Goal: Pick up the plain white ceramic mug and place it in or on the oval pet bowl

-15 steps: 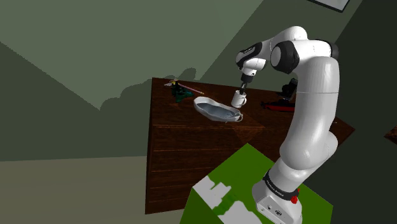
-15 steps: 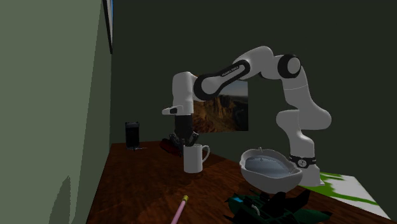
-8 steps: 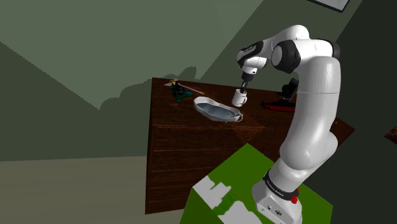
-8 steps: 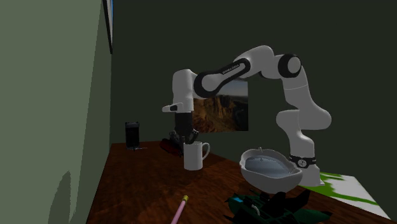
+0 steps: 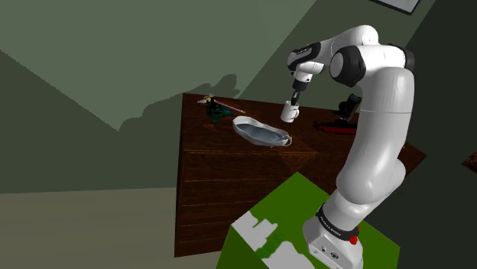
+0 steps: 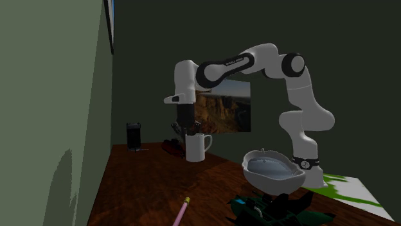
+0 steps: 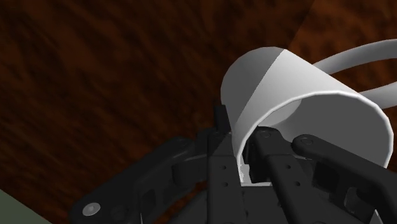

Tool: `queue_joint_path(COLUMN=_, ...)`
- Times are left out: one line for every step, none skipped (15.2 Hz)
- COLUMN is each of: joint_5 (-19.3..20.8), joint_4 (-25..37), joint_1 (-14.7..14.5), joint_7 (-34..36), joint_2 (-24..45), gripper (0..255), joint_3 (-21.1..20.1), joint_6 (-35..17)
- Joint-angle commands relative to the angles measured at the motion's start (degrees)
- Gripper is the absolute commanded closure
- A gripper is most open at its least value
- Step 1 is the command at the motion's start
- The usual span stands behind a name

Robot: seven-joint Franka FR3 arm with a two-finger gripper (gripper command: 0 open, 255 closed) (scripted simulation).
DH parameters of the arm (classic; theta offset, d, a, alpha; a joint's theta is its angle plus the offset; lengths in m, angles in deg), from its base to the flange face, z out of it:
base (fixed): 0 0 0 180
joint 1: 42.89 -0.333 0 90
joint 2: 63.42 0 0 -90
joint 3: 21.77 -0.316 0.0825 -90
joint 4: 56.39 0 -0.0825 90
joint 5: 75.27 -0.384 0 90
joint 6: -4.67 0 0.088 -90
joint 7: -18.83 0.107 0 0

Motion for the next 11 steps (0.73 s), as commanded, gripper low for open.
queue_joint_path(joint_5=0.28, joint_4=1.21, joint_1=0.07, joint_7=0.07, joint_2=-0.43, gripper=255, joint_3=0.17, joint_6=1.60)
queue_joint_path(joint_5=0.41, joint_4=1.70, joint_1=0.06, joint_7=0.14, joint_2=-0.64, gripper=255, joint_3=0.24, joint_6=2.27)
queue_joint_path(joint_5=0.54, joint_4=2.21, joint_1=0.06, joint_7=0.21, joint_2=-0.84, gripper=255, joint_3=0.30, joint_6=2.95)
queue_joint_path(joint_5=0.66, joint_4=2.74, joint_1=0.06, joint_7=0.28, joint_2=-1.03, gripper=255, joint_3=0.36, joint_6=3.64)
queue_joint_path(joint_5=0.77, joint_4=3.28, joint_1=0.06, joint_7=0.34, joint_2=-1.21, gripper=255, joint_3=0.42, joint_6=4.33)
queue_joint_path(joint_5=0.88, joint_4=3.84, joint_1=0.07, joint_7=0.40, joint_2=-1.37, gripper=255, joint_3=0.47, joint_6=5.03)
queue_joint_path(joint_5=0.97, joint_4=4.41, joint_1=0.08, joint_7=0.46, joint_2=-1.52, gripper=255, joint_3=0.52, joint_6=5.73)
queue_joint_path(joint_5=1.07, joint_4=5.00, joint_1=0.10, joint_7=0.51, joint_2=-1.66, gripper=255, joint_3=0.57, joint_6=6.44)
queue_joint_path(joint_5=1.15, joint_4=5.61, joint_1=0.13, joint_7=0.56, joint_2=-1.78, gripper=255, joint_3=0.62, joint_6=7.15)
queue_joint_path(joint_5=1.23, joint_4=6.24, joint_1=0.16, joint_7=0.60, joint_2=-1.89, gripper=255, joint_3=0.66, joint_6=7.87)
queue_joint_path(joint_5=1.30, joint_4=6.88, joint_1=0.20, joint_7=0.65, joint_2=-1.99, gripper=255, joint_3=0.70, joint_6=8.59)
